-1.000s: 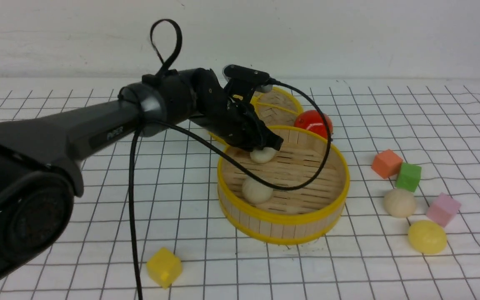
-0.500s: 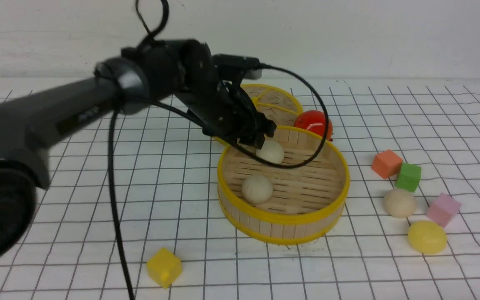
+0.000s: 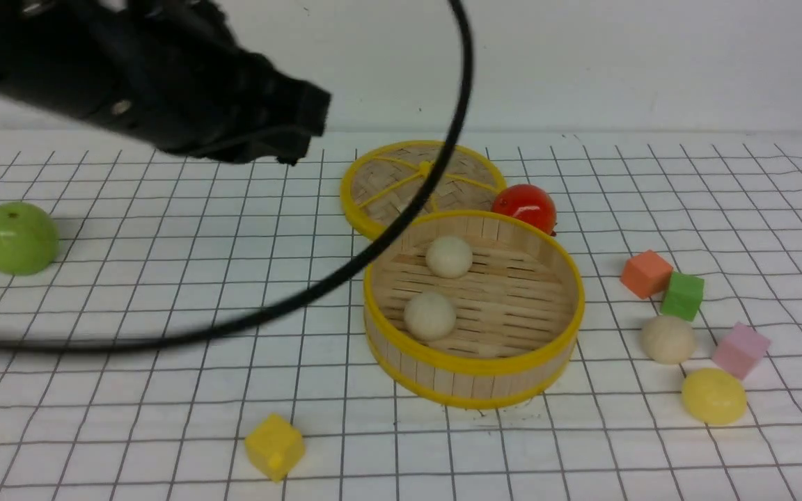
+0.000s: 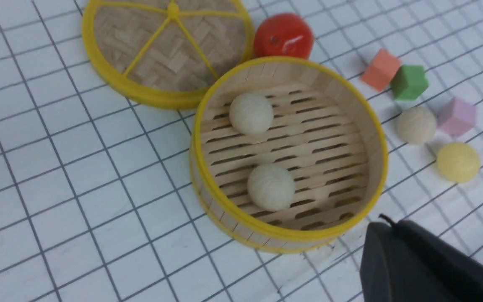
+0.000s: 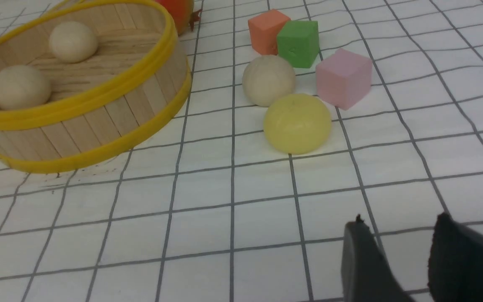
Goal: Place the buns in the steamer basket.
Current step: Use the right arm to grab a steamed stuffed bun
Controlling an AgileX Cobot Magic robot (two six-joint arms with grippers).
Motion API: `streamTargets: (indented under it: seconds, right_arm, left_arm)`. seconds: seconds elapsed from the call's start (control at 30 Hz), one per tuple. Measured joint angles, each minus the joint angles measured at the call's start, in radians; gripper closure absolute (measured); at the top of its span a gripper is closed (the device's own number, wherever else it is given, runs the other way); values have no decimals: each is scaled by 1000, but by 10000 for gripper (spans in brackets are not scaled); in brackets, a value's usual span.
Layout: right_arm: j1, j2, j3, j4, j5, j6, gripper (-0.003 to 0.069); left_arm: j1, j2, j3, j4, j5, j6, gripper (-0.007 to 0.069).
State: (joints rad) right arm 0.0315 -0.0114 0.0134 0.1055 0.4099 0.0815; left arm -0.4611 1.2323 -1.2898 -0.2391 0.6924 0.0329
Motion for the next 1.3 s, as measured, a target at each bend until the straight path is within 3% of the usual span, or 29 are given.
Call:
streamTargets:
  seconds: [0.03, 0.3, 0.57, 0.7, 0.83, 0.97, 1.03, 1.13, 1.17, 1.2, 1.23, 1.3]
  right_arm:
    - [0, 0, 0, 0, 0, 0, 419]
    - [0, 0, 0, 0, 0, 0, 419]
    - [0, 0, 6, -9, -31, 1, 419]
    - [0, 0, 14, 121, -86, 65, 419]
    - [0, 0, 14, 381, -236, 165, 419]
    - [0, 0, 12, 520, -299, 182, 419]
    - [-1, 19, -49, 583, -204, 159, 442]
    - [-1, 107, -157, 562, -59, 79, 495]
    - [-1, 238, -289, 485, 86, -10, 560]
    - [-1, 238, -289, 485, 86, -10, 560]
    - [-1, 394, -406, 393, 237, -81, 633]
    - [-1, 578, -516, 302, 346, -105, 671]
  left_arm:
    - [0, -125, 144, -28, -101, 13, 638]
    - [0, -686, 769, -124, -489, 29, 638]
    - [0, -1030, 1019, -131, -525, 29, 638]
    - [0, -1085, 1071, -131, -525, 29, 638]
    - [0, -1085, 1114, -134, -521, 29, 638]
    - [0, -1085, 1123, -135, -508, 28, 638]
    - [0, -1085, 1124, -135, -494, 28, 638]
    - [0, -1085, 1124, -135, -487, 28, 638]
    - [0, -1085, 1124, -135, -486, 28, 638]
    - [0, -1085, 1124, -135, -486, 28, 638]
    - [0, -1085, 1124, -136, -486, 28, 638]
    - [0, -1085, 1124, -136, -485, 28, 638]
